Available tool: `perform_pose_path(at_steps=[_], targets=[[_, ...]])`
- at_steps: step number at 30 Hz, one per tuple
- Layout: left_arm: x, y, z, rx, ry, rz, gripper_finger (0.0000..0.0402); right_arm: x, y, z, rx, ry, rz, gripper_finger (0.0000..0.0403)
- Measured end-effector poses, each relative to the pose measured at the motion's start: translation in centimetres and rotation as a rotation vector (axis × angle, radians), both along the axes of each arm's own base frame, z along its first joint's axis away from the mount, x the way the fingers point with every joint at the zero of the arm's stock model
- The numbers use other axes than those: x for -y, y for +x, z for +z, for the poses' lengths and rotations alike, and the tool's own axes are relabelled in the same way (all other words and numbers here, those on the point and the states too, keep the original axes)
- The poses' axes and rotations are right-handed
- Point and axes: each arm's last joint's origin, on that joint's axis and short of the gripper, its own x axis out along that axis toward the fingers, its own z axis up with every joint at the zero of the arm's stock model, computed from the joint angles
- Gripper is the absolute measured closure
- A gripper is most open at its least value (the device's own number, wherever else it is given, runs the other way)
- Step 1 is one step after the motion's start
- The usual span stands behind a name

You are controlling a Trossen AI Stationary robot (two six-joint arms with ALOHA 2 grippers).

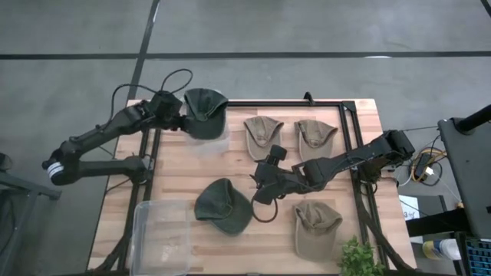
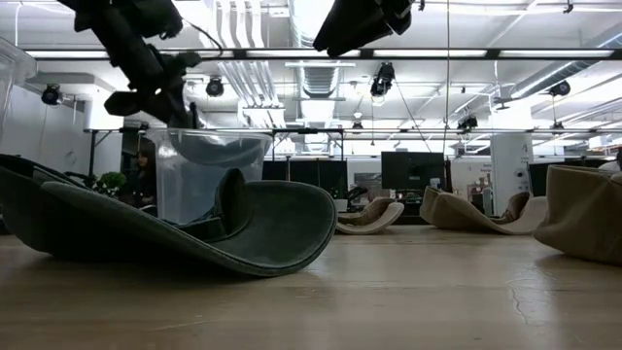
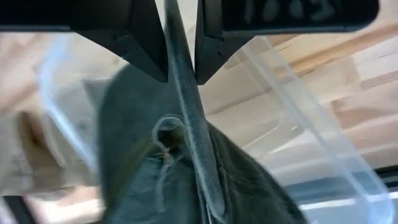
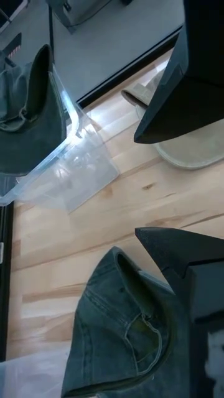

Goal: Pick & Place hat
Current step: Put the right blue cap into the top transparent bin, then put the blue cap into the top transparent bin

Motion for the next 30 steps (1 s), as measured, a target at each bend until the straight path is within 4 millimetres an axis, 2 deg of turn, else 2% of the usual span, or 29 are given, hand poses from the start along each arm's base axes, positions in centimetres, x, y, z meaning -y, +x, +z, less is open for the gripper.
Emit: perform_pose_path(at_steps=[4,14,24,30], targets=[[0.4,-0.2,0.7,0.026,-0.036,-0.049,0.0329,0.0,0.0,-0.1,-0.001,0.006,-0.006,0.0177],[1.2,-1.2,2.5,0.065,0.024,-0.071,0.0329,0.0,-0.1,-0.4,-0.01,0.003,-0.006,0.0177],[1.3,-1.3,1.2,-0.014,-0.045,-0.056,0.0329,0.1,-0.2,-0.9,-0.021,0.002,-0.011,0.0177],[1.1,-1.0,1.3,-0.007,-0.025,-0.069,0.0329,0.1,-0.3,-1.1,-0.026,0.001,-0.011,0.0177]])
